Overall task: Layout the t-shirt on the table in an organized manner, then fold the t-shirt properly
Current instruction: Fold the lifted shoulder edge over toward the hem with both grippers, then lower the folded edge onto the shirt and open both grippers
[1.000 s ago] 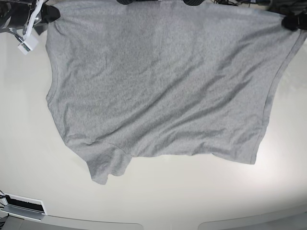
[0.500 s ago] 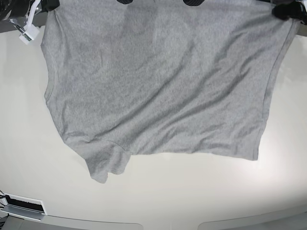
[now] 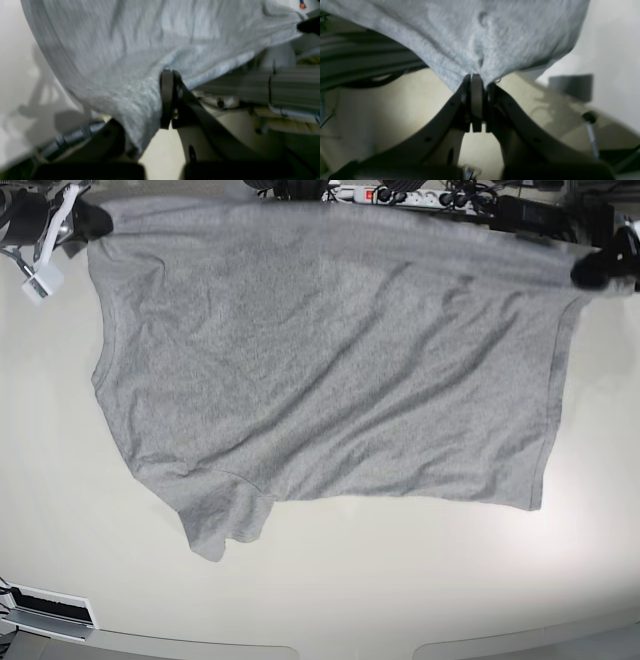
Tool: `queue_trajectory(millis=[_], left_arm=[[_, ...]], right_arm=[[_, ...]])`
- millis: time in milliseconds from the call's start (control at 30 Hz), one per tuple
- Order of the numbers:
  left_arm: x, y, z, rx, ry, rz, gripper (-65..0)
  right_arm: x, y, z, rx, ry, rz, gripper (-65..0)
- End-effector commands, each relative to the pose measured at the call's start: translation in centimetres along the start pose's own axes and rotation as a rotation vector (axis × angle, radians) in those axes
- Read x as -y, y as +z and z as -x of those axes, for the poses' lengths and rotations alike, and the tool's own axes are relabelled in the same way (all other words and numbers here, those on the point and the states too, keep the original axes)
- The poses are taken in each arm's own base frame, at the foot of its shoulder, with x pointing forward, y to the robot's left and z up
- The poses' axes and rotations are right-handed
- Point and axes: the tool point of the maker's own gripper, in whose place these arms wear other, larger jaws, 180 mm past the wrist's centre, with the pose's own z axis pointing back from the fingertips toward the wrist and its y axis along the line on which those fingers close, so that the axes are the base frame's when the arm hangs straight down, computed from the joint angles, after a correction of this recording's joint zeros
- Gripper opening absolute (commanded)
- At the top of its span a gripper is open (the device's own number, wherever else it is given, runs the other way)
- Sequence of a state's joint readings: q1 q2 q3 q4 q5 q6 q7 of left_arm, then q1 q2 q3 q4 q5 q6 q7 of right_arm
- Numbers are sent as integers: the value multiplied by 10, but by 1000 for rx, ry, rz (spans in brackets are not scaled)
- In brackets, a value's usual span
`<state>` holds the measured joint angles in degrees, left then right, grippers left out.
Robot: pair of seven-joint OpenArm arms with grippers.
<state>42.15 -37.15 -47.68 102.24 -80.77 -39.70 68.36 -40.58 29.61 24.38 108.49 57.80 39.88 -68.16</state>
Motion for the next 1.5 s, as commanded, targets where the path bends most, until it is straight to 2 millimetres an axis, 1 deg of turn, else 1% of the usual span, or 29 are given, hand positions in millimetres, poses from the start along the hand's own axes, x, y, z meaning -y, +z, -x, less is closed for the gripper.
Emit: queue_trajectory(millis=[0, 133, 200, 300, 367, 500, 667, 800, 900, 1000, 1100, 1200, 1300, 1467], left_arm=[[-1, 2, -11, 21, -37, -8, -650], [-11, -6, -15, 30, -74, -56, -650], [-13, -13, -18, 40, -89, -59, -650], [-13, -26, -18, 20, -123, -60, -650], [-15, -33, -15, -9, -155, -74, -650], [-22, -43, -19, -9, -205, -108, -650], [-32, -45, -28, 19, -198, -123, -650], [-39, -45, -24, 18, -177, -136, -650], [-52, -43, -21, 23, -182, -184, -650], [-63, -41, -19, 39, -175, -214, -650], [-66, -41, -16, 37, -160, -218, -650], [-67, -41, -25, 55, -172, -222, -650], [-69, -42, -38, 86, -187, -227, -650], [-71, -42, -51, 113, -202, -233, -650]], right_arm=[[4, 5, -11, 30, 27, 19, -650], [12, 3, -32, 94, 44, 56, -650], [14, 2, -47, 137, 52, 62, -650], [20, 1, -63, 183, 49, 68, -650], [26, 0, -69, 199, 35, 70, -650], [42, -6, -73, 217, -16, 71, -650], [58, -16, -80, 229, -72, 55, -650], [55, -31, -86, 211, -71, 19, -650], [51, -39, -91, 181, -30, 17, -650], [55, -42, -96, 162, 4, 43, -650], [58, -40, -102, 173, 14, 59, -650], [58, -39, -108, 209, 16, 58, -650], [58, -38, -114, 240, 18, 59, -650], [58, -37, -115, 247, 18, 59, -650]])
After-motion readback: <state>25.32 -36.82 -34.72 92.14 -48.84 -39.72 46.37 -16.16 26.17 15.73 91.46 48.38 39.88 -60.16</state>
